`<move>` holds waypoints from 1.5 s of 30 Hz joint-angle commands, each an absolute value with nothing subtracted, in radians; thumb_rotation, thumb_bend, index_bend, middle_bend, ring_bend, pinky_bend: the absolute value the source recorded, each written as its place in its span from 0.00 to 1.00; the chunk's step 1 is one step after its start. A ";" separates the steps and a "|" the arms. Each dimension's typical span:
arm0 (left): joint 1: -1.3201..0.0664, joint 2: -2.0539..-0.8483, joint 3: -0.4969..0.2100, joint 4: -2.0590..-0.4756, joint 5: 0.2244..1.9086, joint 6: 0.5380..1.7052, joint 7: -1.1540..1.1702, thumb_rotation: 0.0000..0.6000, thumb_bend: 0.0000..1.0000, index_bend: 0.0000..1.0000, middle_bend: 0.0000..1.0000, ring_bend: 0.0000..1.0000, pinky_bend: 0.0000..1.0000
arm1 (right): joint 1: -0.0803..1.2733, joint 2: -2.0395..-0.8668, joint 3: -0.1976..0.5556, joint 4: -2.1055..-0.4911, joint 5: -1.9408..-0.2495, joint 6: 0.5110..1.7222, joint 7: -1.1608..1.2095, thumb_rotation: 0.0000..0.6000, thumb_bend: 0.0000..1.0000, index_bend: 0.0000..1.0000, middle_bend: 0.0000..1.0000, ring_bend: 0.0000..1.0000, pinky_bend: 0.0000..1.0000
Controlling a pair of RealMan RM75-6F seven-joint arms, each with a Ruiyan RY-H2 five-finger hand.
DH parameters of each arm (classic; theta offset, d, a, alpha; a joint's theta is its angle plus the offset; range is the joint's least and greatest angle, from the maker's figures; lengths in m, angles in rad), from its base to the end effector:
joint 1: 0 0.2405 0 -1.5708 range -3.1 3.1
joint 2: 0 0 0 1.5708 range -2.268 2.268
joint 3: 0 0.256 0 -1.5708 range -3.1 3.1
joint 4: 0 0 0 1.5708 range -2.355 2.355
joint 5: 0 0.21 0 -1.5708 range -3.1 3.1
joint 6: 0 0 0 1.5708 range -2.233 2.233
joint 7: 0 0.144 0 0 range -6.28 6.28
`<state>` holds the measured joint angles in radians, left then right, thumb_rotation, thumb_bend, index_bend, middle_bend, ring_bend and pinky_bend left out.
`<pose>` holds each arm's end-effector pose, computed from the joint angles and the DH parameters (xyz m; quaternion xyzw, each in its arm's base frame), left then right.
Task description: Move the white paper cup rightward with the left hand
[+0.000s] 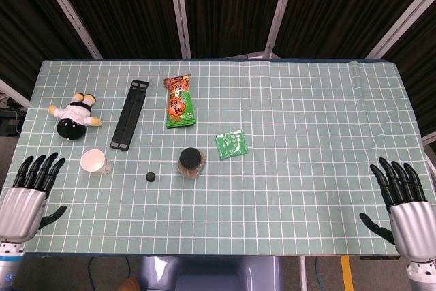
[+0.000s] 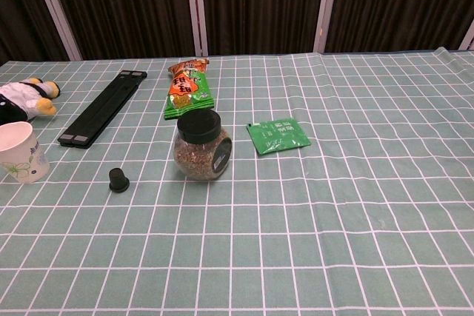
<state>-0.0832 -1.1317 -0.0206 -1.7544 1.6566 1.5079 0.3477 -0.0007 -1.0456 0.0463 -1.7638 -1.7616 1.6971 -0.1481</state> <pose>-0.2607 0.1698 0.1370 -0.6707 -0.2865 -0.3650 0.5787 -0.2552 -0.1484 0.1844 0.6133 -0.2748 0.4573 0.5824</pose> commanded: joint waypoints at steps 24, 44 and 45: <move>-0.417 -1.537 -0.057 -1.117 1.600 1.162 0.820 1.00 0.07 0.13 0.05 0.00 0.08 | 0.024 -1.049 0.058 -1.745 -1.691 1.632 -0.138 1.00 0.00 0.00 0.00 0.00 0.00; -0.406 -1.523 -0.091 -1.149 1.536 1.255 0.511 1.00 0.07 0.61 0.46 0.43 0.48 | 0.023 -1.045 0.057 -1.747 -1.691 1.639 -0.128 1.00 0.00 0.00 0.00 0.00 0.00; -0.402 -1.507 -0.106 -1.193 1.510 1.252 0.449 1.00 0.06 0.61 0.46 0.43 0.48 | 0.023 -1.045 0.057 -1.747 -1.691 1.639 -0.129 1.00 0.00 0.00 0.00 0.00 0.00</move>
<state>-0.4154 -1.5490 -0.0668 -1.0898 1.5689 1.2393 0.5895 0.0227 -1.0453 0.0565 -1.7470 -1.6914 1.6390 -0.1285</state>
